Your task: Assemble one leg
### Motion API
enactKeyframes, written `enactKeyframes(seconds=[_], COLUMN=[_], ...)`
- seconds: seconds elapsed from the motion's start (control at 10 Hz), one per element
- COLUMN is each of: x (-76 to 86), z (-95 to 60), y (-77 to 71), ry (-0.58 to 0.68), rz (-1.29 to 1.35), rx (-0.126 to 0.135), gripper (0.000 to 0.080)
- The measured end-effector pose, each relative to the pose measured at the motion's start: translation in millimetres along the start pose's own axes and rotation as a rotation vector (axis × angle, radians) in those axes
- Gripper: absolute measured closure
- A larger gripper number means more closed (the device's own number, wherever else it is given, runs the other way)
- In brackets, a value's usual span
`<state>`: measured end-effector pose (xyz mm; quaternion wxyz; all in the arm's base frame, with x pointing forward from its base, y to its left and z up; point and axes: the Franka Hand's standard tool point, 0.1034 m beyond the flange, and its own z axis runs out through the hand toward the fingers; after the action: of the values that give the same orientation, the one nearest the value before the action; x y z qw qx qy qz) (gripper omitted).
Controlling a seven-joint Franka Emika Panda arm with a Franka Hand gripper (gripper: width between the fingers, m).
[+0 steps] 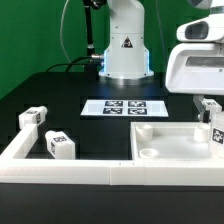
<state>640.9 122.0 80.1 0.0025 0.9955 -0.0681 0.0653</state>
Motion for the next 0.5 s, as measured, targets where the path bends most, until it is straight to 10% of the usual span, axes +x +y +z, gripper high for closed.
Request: enactKeyframes(seconds=[0.5], x=[7.7], z=[0.2], y=[19.8], ry=[-0.01], rz=[-0.479], rx=[-0.024], gripper=[0.0151])
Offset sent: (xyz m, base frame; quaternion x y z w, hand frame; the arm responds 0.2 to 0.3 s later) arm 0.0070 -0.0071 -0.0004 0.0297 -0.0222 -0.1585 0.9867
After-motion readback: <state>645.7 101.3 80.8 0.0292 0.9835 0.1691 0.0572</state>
